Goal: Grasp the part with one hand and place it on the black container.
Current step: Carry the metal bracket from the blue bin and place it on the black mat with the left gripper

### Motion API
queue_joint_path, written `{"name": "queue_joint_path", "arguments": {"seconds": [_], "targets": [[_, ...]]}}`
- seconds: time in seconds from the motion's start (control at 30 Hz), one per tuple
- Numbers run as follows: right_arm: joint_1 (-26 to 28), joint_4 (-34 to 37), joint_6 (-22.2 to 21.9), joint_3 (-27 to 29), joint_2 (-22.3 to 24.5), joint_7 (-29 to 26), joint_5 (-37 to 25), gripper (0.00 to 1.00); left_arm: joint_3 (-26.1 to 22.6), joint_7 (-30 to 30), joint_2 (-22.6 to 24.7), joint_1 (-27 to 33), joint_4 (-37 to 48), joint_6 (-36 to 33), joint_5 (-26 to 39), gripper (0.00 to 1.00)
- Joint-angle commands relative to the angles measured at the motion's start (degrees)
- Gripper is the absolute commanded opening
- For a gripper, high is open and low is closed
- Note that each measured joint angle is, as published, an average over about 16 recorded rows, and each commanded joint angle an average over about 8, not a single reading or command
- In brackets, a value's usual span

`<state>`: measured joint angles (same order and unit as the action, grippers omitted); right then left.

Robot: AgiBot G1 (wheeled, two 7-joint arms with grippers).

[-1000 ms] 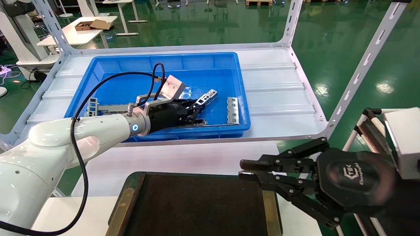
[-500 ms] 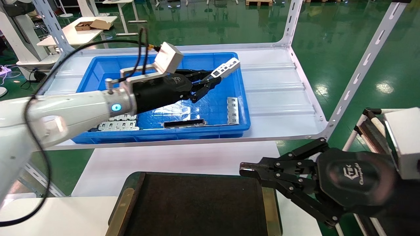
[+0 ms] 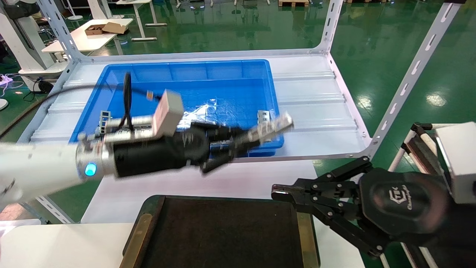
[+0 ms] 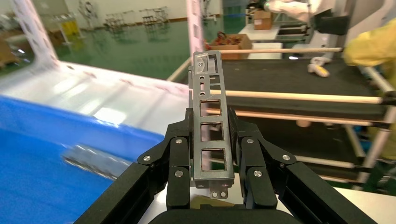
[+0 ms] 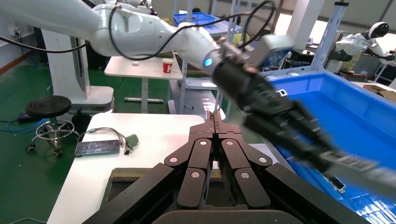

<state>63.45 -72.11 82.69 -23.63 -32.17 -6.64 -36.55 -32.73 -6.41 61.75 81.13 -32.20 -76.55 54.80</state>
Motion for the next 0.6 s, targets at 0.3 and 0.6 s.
{"name": "queue_joint_path", "arguments": {"seconds": [0.3,0.6], "targets": [[0.0,0.0,0.0,0.0,0.0,0.0,0.0,0.0,-1.69,10.37,-5.68,-18.62,-17.87,8.97,0.44,0.0],[0.0,0.0,0.0,0.0,0.0,0.0,0.0,0.0,-5.01,23.3,-3.99,-33.22,-26.96,32.18,5.71,0.0]]}}
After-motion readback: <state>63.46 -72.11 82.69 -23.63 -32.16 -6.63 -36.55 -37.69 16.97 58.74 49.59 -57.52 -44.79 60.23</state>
